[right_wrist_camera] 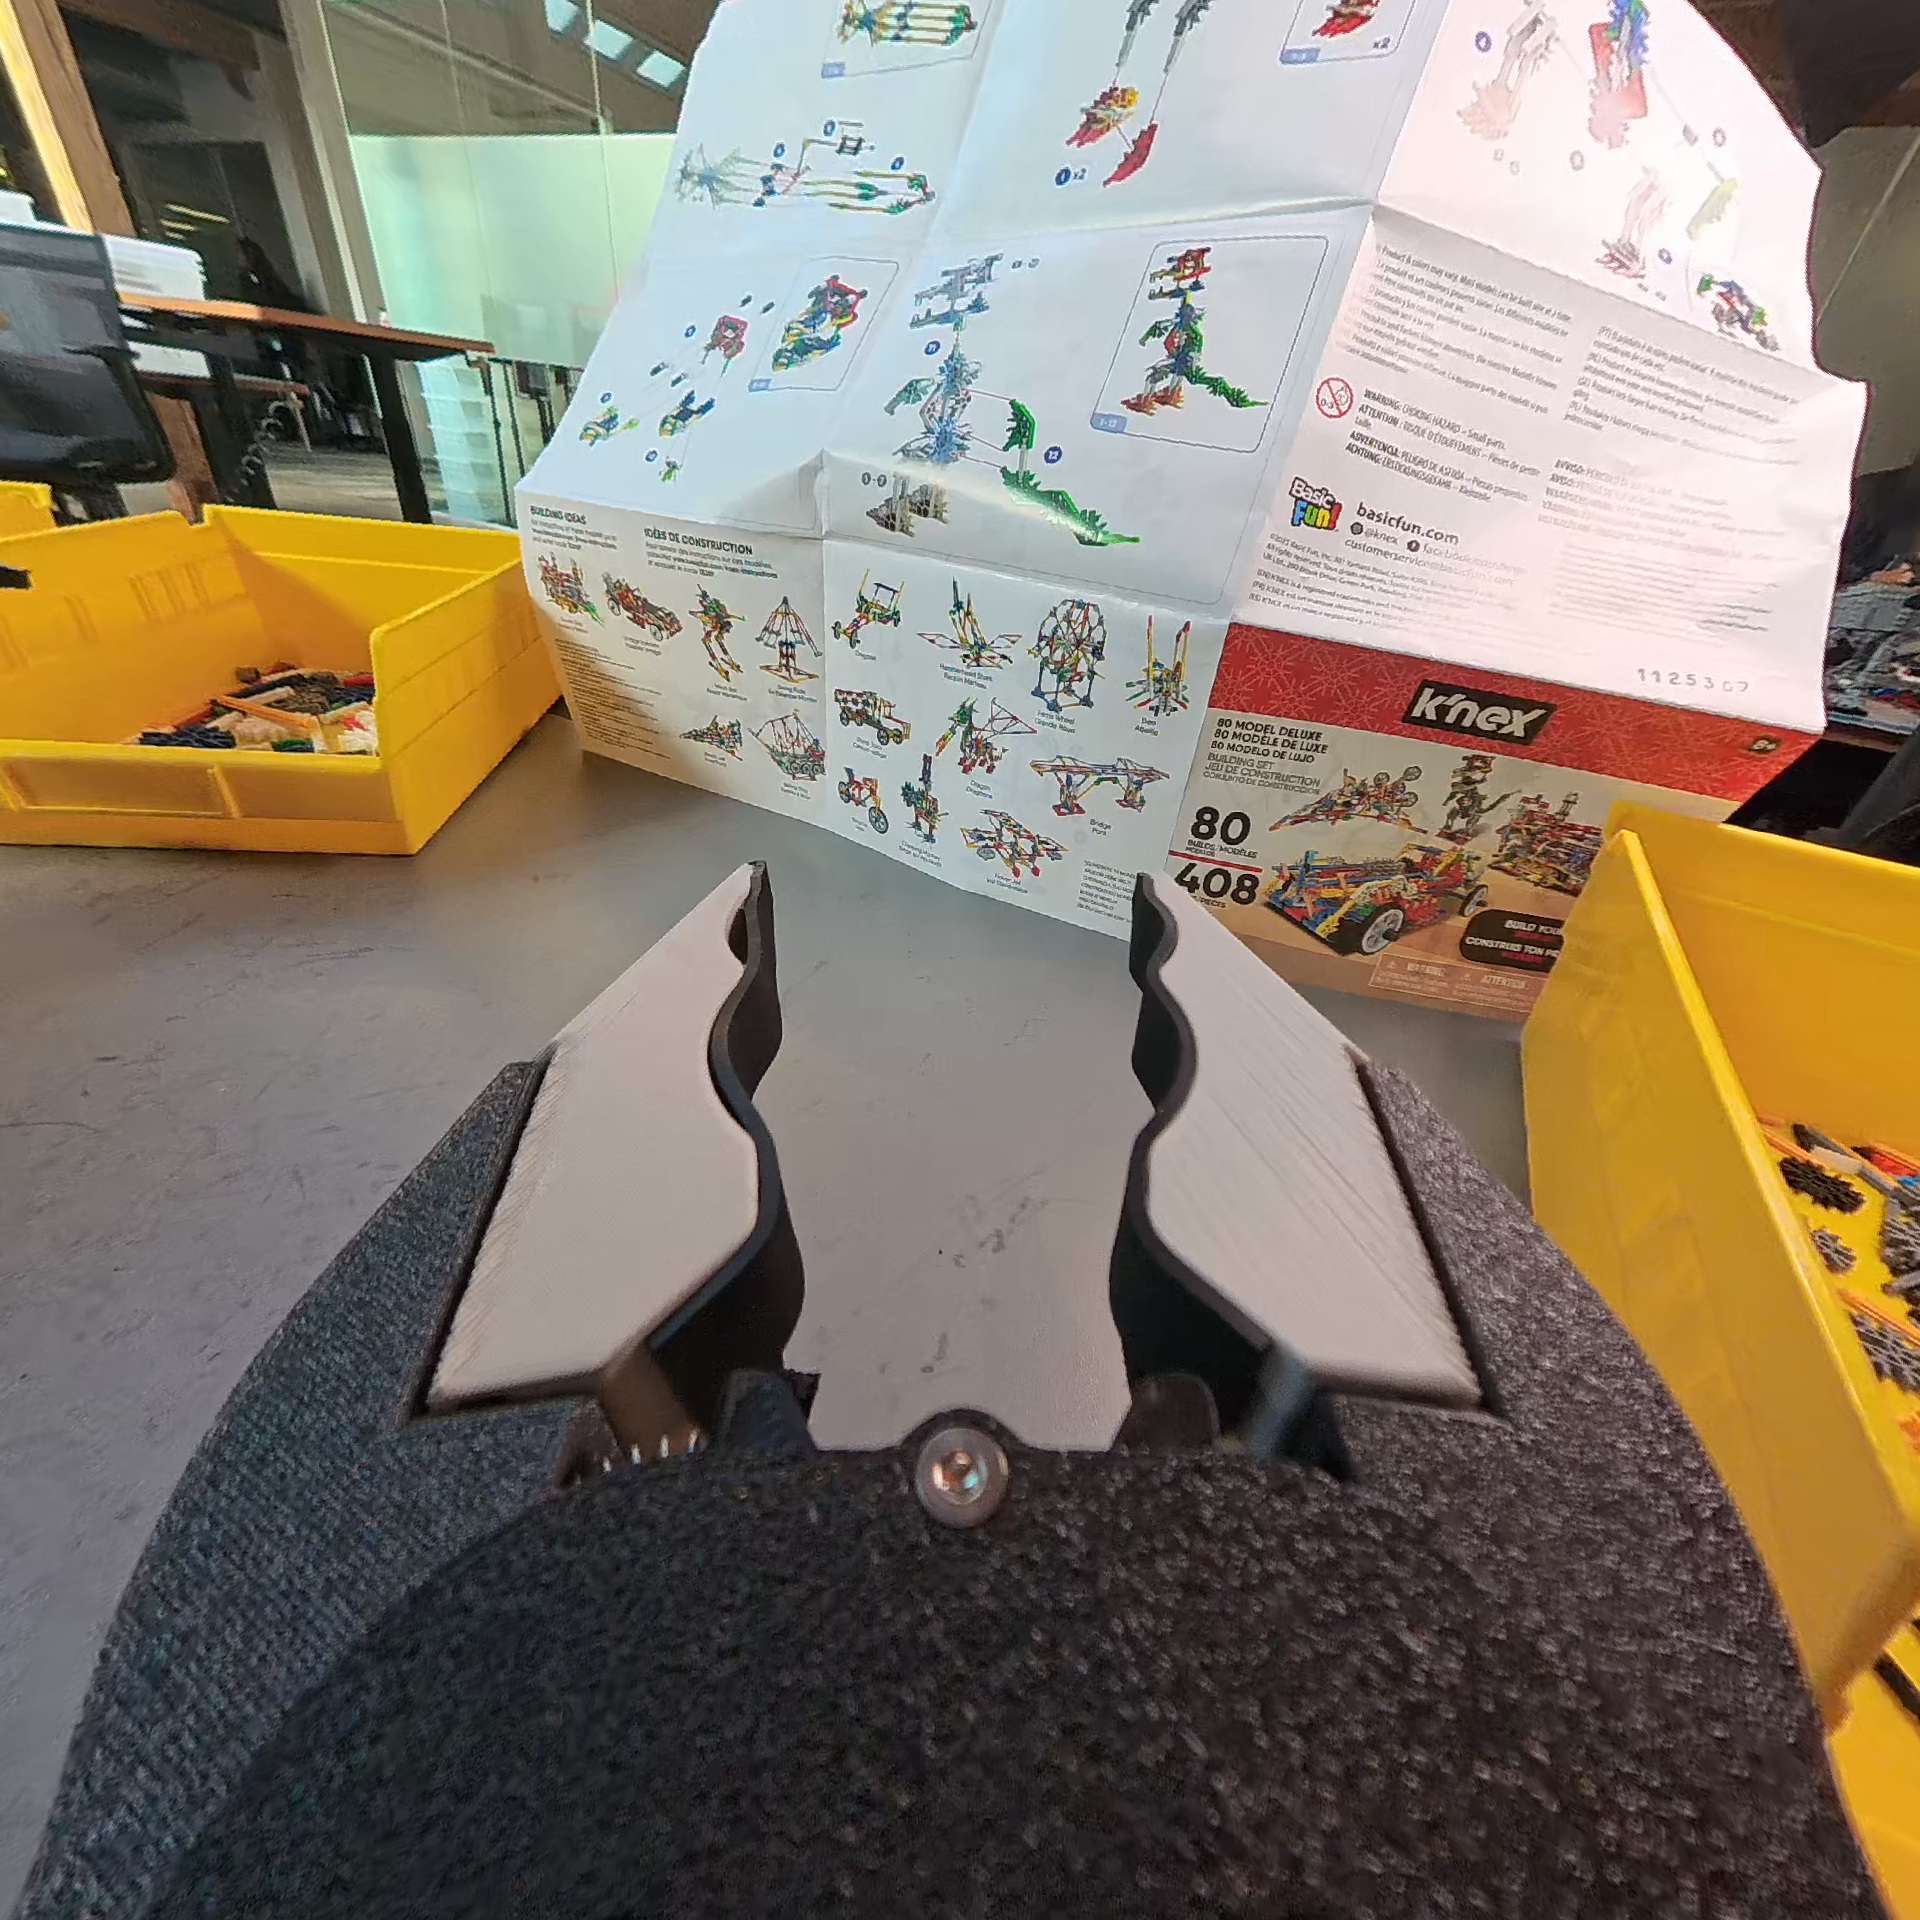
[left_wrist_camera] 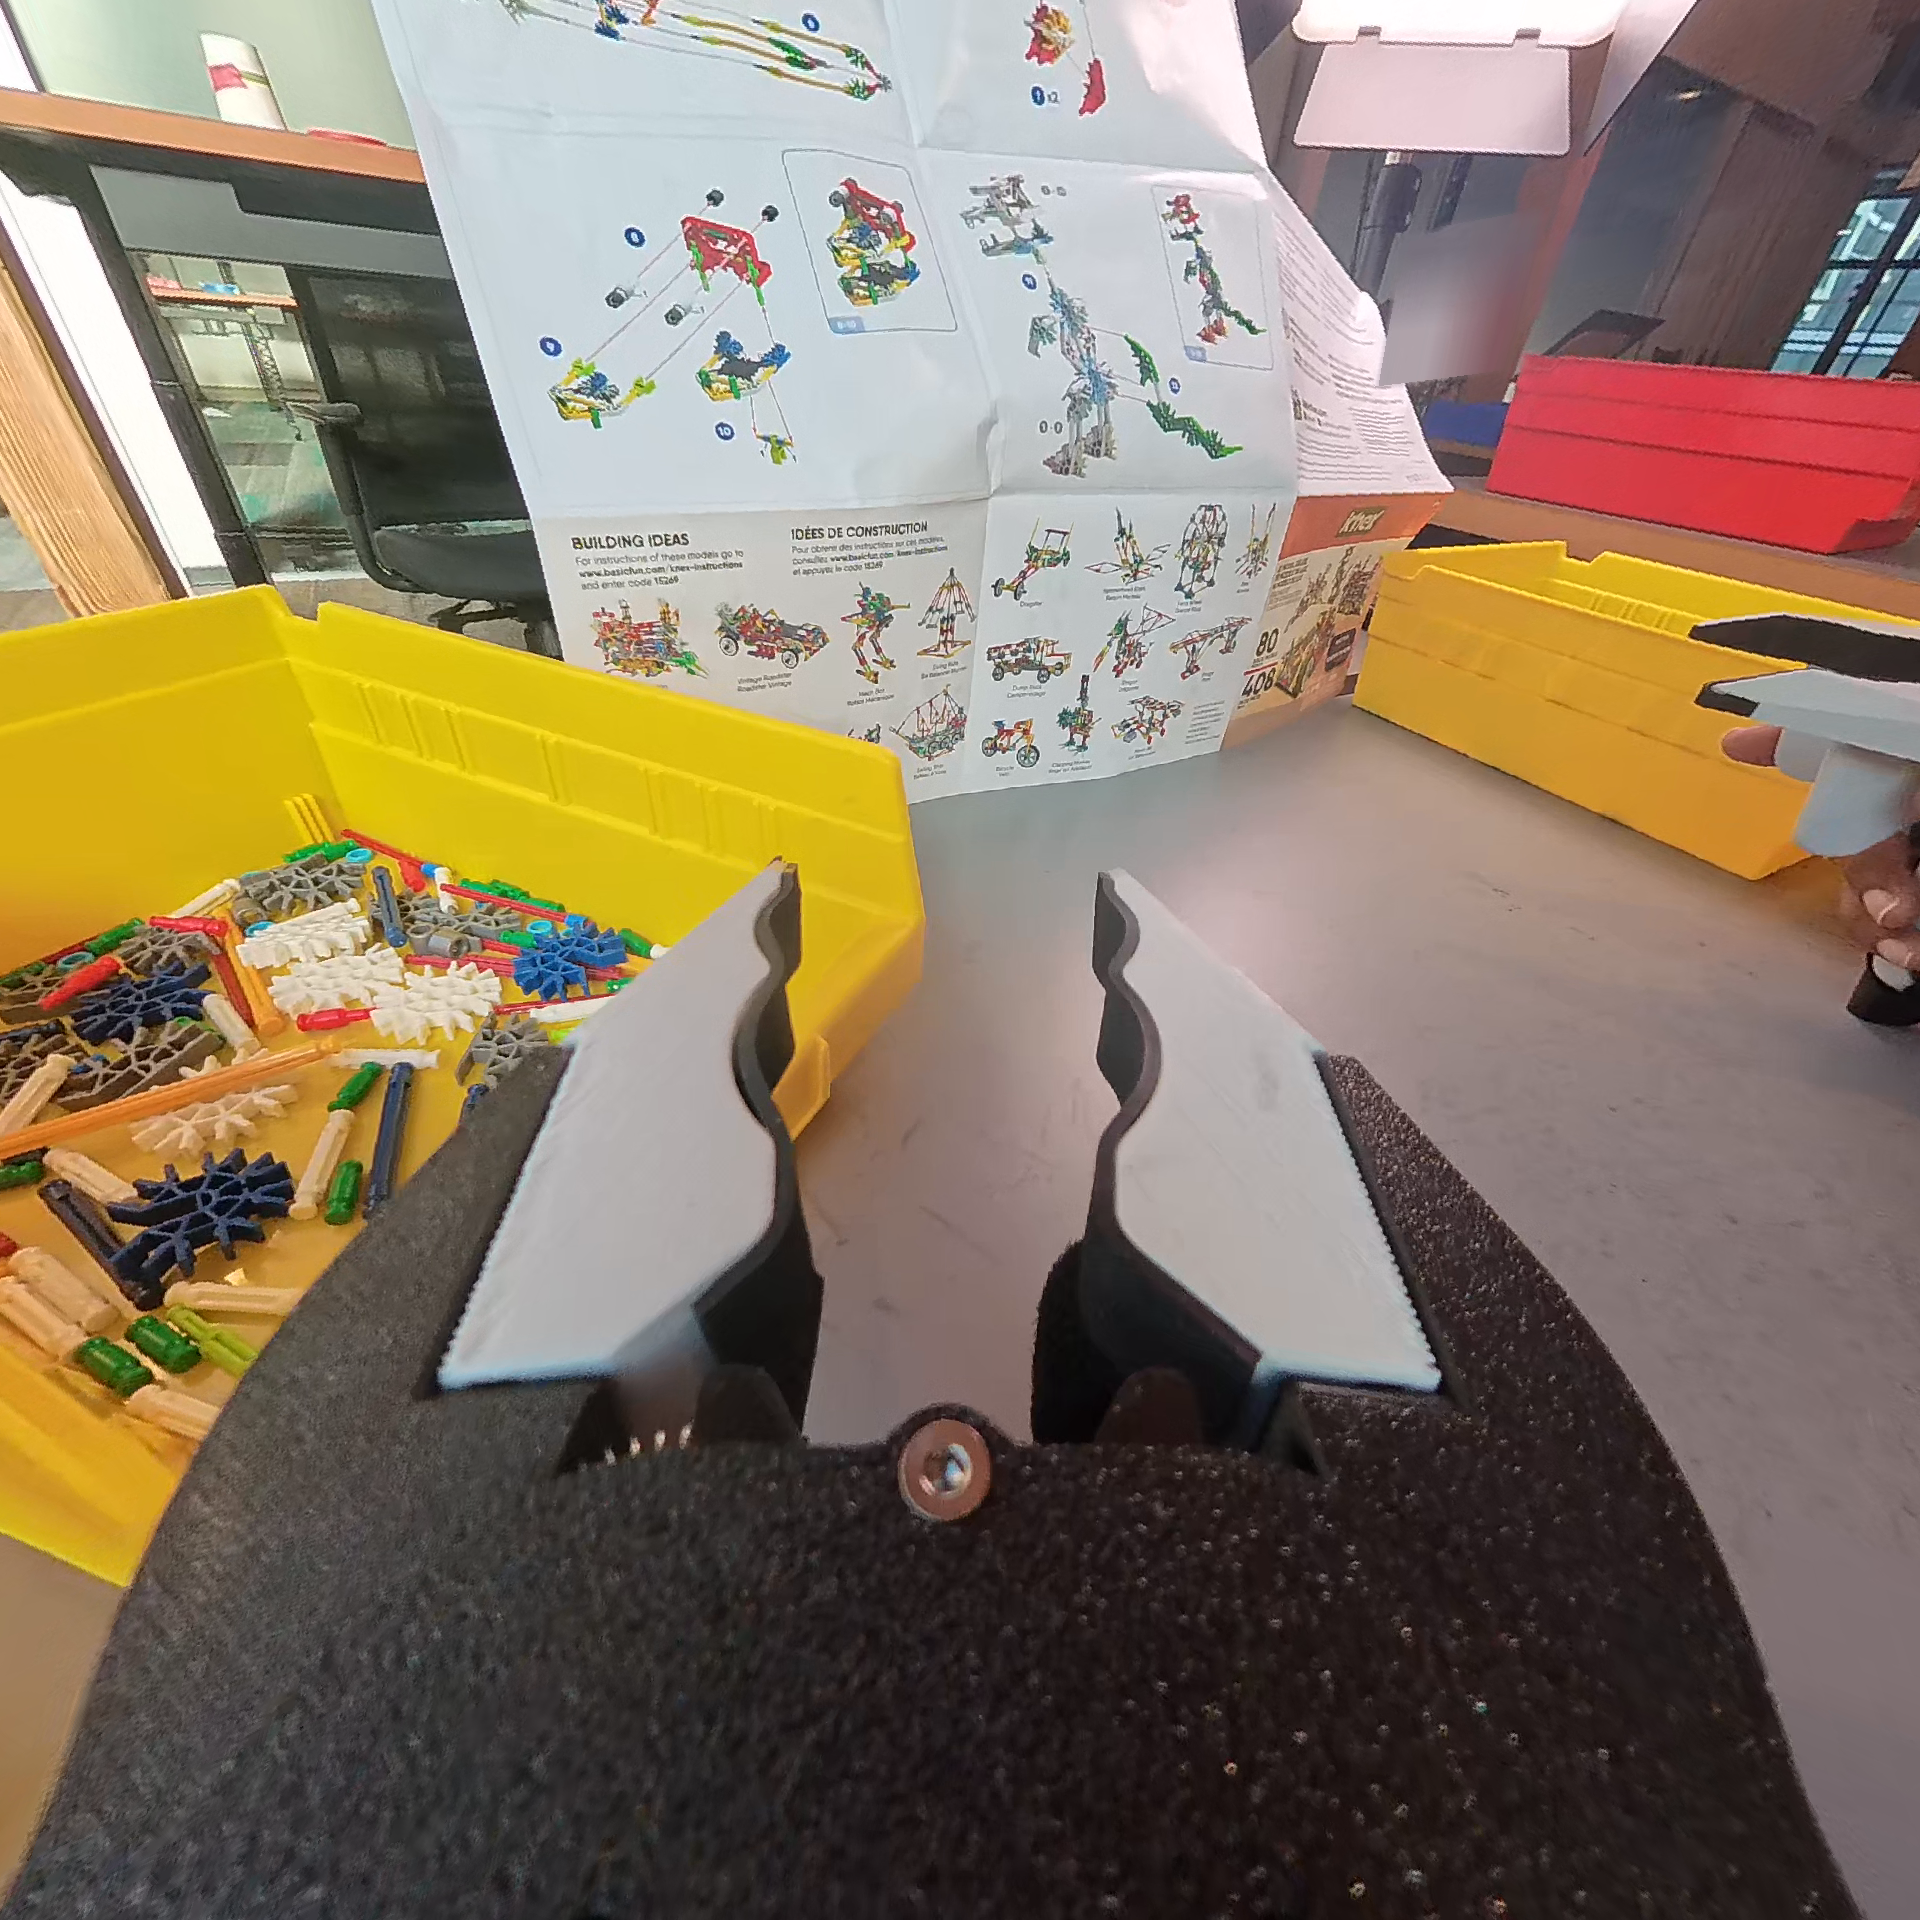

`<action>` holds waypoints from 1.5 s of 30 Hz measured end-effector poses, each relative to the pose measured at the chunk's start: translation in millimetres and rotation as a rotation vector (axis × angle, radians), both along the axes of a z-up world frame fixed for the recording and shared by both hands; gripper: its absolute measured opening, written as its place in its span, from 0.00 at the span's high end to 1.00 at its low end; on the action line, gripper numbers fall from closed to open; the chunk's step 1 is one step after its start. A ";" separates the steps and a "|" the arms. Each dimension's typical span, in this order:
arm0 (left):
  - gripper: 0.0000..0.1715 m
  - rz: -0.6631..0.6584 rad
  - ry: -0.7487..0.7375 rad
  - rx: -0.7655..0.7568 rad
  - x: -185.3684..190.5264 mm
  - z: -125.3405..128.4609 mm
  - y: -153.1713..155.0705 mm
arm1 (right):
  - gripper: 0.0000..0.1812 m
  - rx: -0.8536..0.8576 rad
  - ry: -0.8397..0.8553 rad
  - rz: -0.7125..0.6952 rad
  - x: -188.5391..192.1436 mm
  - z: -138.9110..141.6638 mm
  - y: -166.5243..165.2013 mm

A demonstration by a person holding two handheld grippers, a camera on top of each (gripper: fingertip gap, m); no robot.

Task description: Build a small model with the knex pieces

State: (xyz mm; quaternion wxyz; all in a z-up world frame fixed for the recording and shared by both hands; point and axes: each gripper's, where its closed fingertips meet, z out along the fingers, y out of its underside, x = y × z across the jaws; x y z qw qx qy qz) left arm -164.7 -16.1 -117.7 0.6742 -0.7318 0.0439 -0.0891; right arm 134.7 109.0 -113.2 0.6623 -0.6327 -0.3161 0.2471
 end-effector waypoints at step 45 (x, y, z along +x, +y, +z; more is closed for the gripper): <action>0.70 -0.103 0.053 0.058 22.0 4.9 -2.6 | 0.71 0.165 -0.050 0.122 -100.4 85.2 42.6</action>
